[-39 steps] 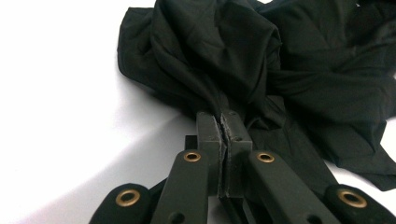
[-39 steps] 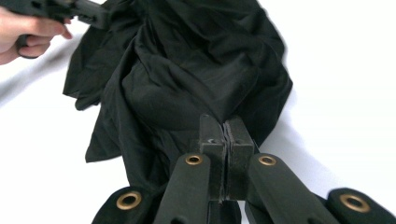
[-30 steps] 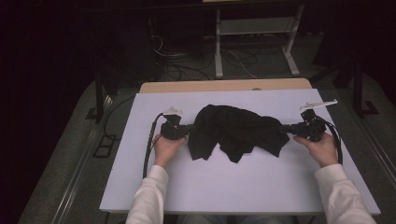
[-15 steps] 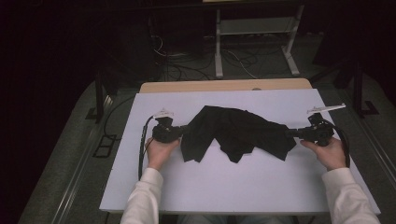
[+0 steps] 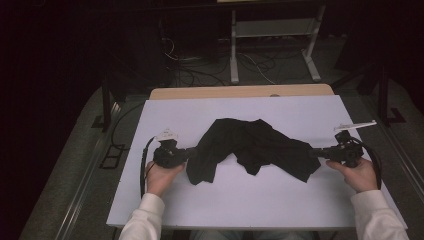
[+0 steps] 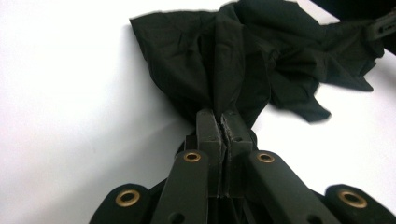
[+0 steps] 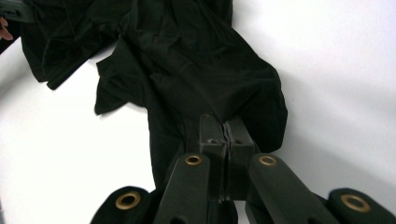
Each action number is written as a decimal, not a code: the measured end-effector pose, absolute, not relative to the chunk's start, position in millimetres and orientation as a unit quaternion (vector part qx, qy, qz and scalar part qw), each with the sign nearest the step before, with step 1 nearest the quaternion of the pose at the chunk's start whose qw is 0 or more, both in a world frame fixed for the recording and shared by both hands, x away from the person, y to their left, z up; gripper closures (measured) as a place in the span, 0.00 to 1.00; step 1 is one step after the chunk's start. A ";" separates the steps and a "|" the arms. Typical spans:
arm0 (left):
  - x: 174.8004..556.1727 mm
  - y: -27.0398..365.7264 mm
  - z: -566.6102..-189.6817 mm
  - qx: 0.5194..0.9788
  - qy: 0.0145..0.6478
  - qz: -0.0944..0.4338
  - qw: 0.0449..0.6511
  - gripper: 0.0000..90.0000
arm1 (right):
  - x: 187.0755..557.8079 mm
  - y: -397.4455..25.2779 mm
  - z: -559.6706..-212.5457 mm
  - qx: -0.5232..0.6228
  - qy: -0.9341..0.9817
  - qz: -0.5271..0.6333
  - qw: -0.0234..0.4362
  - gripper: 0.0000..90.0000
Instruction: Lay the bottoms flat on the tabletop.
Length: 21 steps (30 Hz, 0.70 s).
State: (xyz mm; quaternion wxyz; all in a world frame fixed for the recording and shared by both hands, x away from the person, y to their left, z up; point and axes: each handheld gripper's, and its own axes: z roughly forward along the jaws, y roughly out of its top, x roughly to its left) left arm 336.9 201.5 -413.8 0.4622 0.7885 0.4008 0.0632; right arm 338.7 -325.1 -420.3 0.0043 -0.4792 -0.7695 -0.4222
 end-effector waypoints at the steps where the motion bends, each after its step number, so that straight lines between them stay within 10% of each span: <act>1: 334.1 202.2 -414.2 0.789 0.401 0.062 0.461 0.98 | 335.3 -326.1 -421.2 -0.480 -0.769 -0.422 0.008 0.97; 18: 293.8 192.3 -427.7 0.831 0.365 0.015 0.420 0.98 | 301.9 -322.4 -437.8 -0.486 -0.786 -0.376 0.064 0.96; 21: 289.0 188.3 -428.2 0.836 0.357 0.007 0.416 0.98 | 296.5 -320.1 -435.3 -0.493 -0.784 -0.374 0.055 0.72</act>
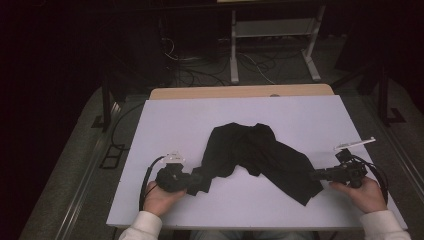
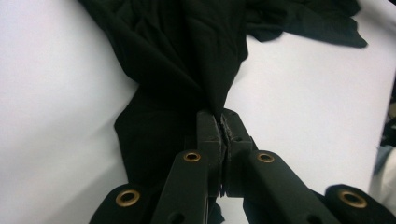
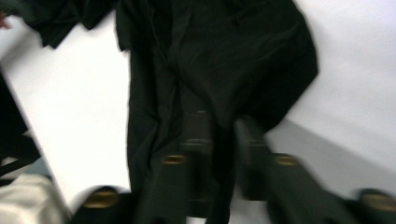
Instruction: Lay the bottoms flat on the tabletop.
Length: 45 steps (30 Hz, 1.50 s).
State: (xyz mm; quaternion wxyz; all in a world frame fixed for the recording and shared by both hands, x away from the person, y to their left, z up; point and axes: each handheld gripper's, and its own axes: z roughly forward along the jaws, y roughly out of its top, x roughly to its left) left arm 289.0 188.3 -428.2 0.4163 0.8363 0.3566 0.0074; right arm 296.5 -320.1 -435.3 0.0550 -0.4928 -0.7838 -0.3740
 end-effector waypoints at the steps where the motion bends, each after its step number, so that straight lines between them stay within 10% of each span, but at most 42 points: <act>1: 287.5 187.1 -428.2 0.838 0.353 0.007 0.416 0.98 | 296.5 -320.1 -435.3 -0.493 -0.784 -0.374 0.055 0.72; 16: 269.6 184.7 -429.1 0.849 0.329 -0.021 0.412 0.98 | 345.5 -275.0 -410.0 -0.494 -0.768 -0.407 0.014 0.23; 33: 274.1 176.5 -430.6 0.861 0.302 -0.041 0.408 0.95 | 445.7 -204.3 -412.4 -0.516 -0.764 -0.388 0.006 0.38; 45: 329.9 176.2 -406.0 0.832 0.341 0.011 0.436 0.47 | 453.3 -202.8 -426.8 -0.511 -0.772 -0.377 0.031 0.53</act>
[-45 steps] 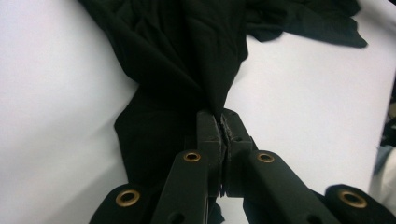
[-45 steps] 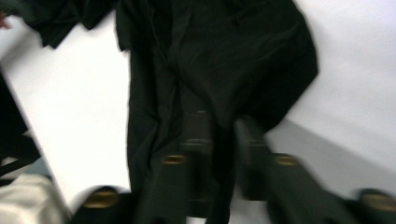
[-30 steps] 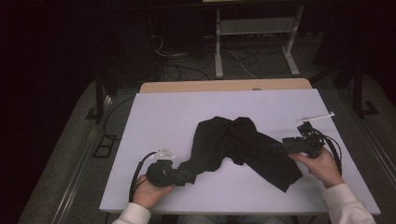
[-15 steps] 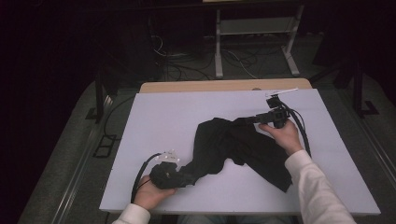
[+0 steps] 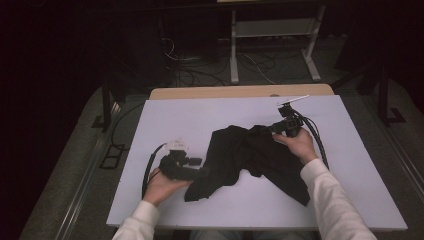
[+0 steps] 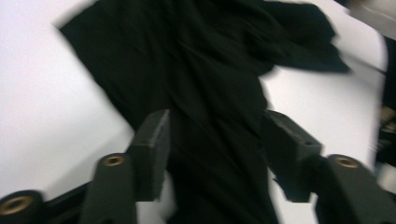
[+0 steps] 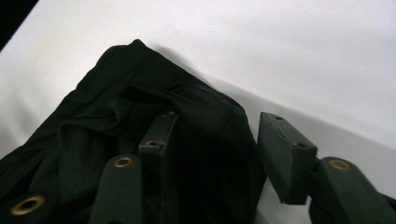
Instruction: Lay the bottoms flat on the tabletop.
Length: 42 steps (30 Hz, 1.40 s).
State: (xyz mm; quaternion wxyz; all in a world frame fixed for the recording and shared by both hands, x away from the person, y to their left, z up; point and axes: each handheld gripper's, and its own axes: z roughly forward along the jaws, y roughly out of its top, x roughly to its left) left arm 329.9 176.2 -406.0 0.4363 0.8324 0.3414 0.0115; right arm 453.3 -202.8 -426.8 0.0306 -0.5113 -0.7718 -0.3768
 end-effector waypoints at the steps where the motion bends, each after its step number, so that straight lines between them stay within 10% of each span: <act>1: 339.9 173.9 -405.3 0.830 0.349 0.015 0.435 0.44 | 453.6 -203.1 -427.2 -0.512 -0.771 -0.376 0.030 0.54; 10: 410.5 155.5 -419.5 0.818 0.392 0.031 0.418 0.37 | 453.2 -206.6 -434.2 -0.502 -0.767 -0.396 0.051 0.92; 24: 473.3 126.5 -441.8 0.815 0.401 0.006 0.419 0.38 | 467.5 -205.0 -406.9 -0.457 -0.766 -0.450 0.042 0.95; 26: 478.0 120.5 -445.8 0.819 0.399 0.006 0.412 0.43 | 471.9 -203.5 -402.3 -0.454 -0.766 -0.453 0.045 0.95; 28: 479.5 116.2 -449.5 0.819 0.397 0.006 0.415 0.76 | 478.6 -201.5 -396.6 -0.451 -0.763 -0.461 0.045 0.95; 32: 482.5 115.7 -448.9 0.818 0.406 0.016 0.408 0.98 | 485.5 -201.2 -391.5 -0.452 -0.761 -0.464 0.046 0.95; 42: 480.2 129.4 -405.1 0.794 0.408 0.057 0.447 1.00 | 495.9 -204.4 -357.1 -0.435 -0.763 -0.478 0.018 0.95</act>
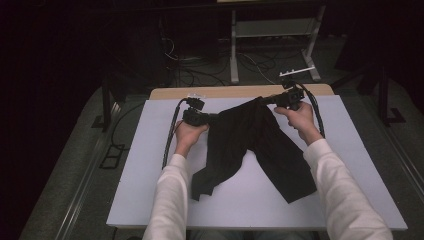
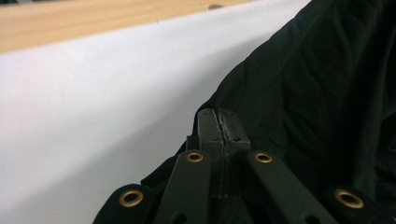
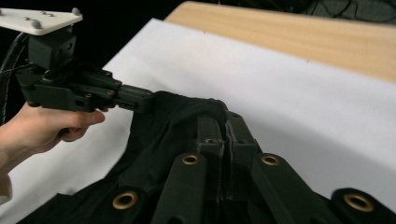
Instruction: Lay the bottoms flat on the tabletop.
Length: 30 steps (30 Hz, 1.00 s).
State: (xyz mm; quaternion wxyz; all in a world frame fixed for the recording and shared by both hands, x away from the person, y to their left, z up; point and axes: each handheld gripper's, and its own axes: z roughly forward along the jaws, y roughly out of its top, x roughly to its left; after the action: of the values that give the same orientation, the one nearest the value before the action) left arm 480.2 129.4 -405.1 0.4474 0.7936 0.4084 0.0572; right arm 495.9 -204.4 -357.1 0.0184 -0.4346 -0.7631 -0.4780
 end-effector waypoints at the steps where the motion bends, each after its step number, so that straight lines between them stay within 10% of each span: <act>1: 480.0 130.0 -402.7 0.794 0.407 0.058 0.448 1.00 | 495.9 -204.4 -357.1 -0.435 -0.763 -0.478 0.018 0.95; 30: 361.0 129.9 -436.9 0.858 0.329 0.013 0.394 1.00 | 367.7 -209.5 -420.5 -0.367 -0.810 -0.451 0.075 0.94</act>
State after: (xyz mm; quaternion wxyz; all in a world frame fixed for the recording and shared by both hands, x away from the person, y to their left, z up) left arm 361.0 129.9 -436.9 0.3944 0.8578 0.3293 0.0130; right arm 367.7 -209.5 -420.5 0.0750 -0.3673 -0.8102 -0.4506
